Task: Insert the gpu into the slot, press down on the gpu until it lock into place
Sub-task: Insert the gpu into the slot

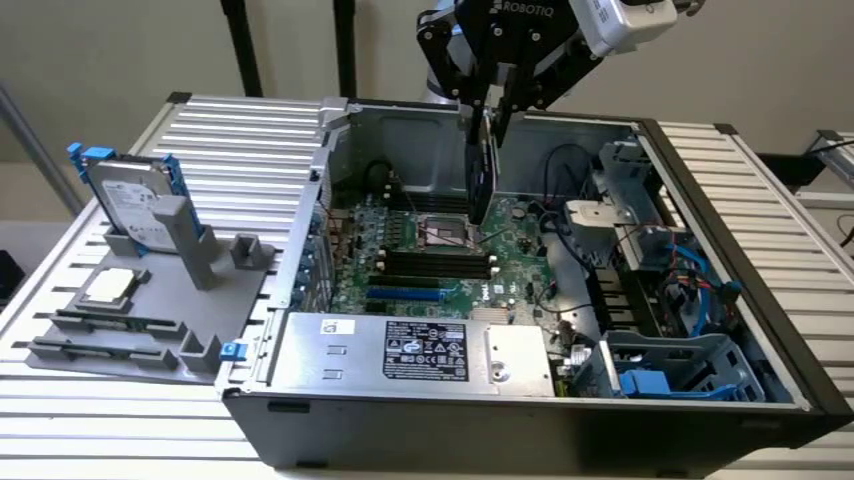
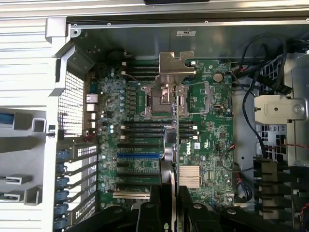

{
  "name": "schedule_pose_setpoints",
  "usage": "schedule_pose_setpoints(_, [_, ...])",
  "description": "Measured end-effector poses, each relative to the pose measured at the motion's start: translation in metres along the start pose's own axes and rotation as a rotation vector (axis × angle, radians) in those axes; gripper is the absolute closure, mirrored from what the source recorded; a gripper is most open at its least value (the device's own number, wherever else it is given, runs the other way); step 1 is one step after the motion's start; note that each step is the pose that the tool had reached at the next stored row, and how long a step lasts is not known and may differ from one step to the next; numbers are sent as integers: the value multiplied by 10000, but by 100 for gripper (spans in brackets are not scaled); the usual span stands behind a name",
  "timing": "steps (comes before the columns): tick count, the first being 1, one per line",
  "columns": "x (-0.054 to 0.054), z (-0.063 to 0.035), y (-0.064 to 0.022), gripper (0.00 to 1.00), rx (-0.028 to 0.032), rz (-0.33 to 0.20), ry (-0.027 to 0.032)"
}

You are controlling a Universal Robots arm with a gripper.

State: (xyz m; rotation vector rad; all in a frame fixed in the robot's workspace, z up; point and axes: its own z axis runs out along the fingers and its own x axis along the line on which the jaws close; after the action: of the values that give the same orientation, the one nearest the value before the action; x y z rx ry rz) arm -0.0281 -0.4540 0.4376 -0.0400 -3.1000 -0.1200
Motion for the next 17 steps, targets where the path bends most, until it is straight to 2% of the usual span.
schedule_pose_setpoints(11, [0, 0, 0, 74, 1, -18, 0])
schedule_pose_setpoints(17, [0, 1, 0, 74, 36, -936, 72])
